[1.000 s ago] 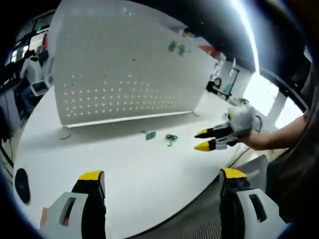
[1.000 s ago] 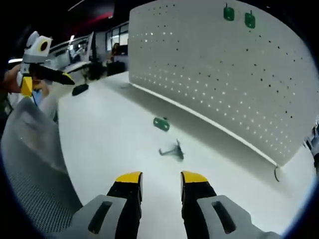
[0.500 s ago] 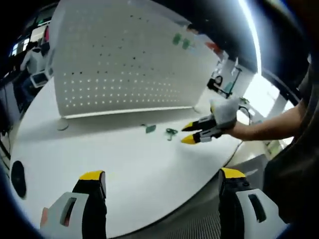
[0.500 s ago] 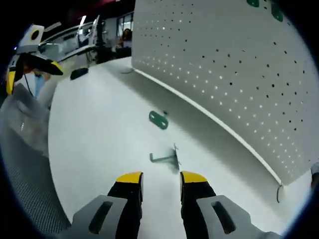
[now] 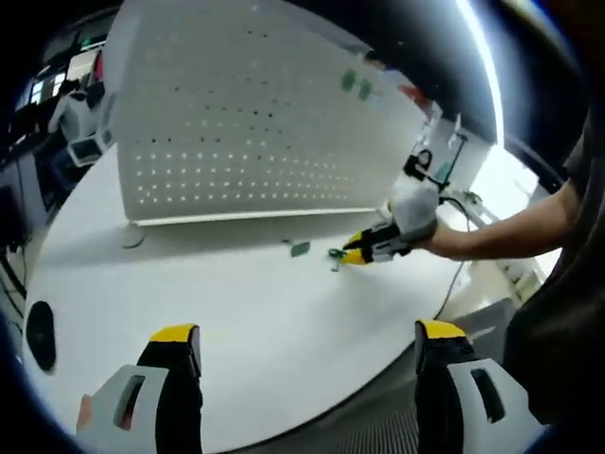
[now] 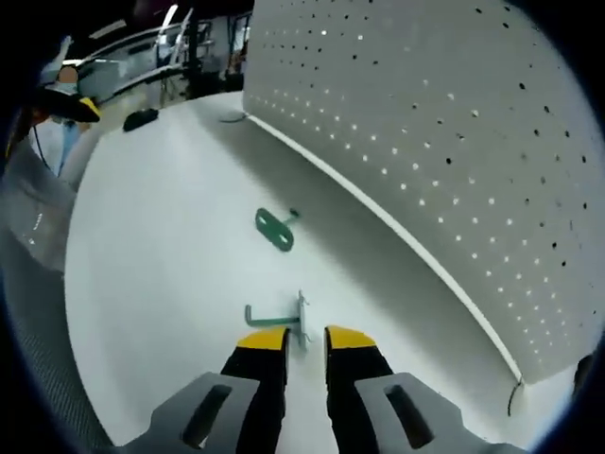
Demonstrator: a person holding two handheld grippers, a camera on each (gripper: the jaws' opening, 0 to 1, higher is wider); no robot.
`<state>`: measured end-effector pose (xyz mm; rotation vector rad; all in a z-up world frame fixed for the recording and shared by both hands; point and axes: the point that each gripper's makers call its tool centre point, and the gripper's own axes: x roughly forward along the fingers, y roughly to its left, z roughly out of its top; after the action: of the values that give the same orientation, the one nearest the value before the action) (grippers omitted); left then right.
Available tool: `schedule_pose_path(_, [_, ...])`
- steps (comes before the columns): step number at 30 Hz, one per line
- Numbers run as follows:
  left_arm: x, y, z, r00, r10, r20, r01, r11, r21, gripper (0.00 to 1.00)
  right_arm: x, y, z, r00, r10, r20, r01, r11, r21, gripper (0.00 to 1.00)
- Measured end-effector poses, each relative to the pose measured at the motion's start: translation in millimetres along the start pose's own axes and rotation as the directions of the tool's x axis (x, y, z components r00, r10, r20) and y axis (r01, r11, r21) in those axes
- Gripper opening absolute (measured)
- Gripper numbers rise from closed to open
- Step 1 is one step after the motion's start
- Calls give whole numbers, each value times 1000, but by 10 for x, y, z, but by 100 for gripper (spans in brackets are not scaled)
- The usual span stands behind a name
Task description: Insert the hook assembly into the mounting plate slot until the hook locks in place.
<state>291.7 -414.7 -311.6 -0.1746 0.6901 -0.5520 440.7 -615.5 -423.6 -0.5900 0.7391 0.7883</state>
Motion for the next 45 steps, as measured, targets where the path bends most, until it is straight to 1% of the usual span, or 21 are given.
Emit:
schedule_pose_path(4, [-2,8,-21,1000,3,-2,-3,1000,-5,95,26,-10,-1,1000,4,-5,-4,1000,-14,9])
schedule_pose_path(6, [-3,10,-28,1000,4,-2,-4,1000,-6,94,39,-6,-4,1000,5,-18,-6,998,-62,4])
schedule_pose_path(7, [-3,11,-31,1000,5,-2,-5,1000,-8,94,51,-7,-21,1000,3,-27,-5,996,-90,2])
schedule_pose_path(8, [-2,13,-33,1000,5,-2,-5,1000,-8,94,54,-12,-12,1000,-2,-25,0,995,-97,2])
schedule_pose_path(26, [-34,5,31,1000,3,22,-3,1000,4,95,89,-30,54,1000,-11,-6,11,1000,-20,0])
schedule_pose_path(33, [-52,8,37,1000,6,26,-6,1000,6,95,71,-41,72,1000,-21,2,21,1000,-8,0])
schedule_pose_path(36, [-57,0,44,1000,5,27,-5,1000,9,95,49,-55,91,1000,-24,6,24,1000,15,0])
schedule_pose_path(45, [-81,-9,82,999,4,39,-5,1000,17,95,2,-103,136,999,-41,22,40,998,49,0])
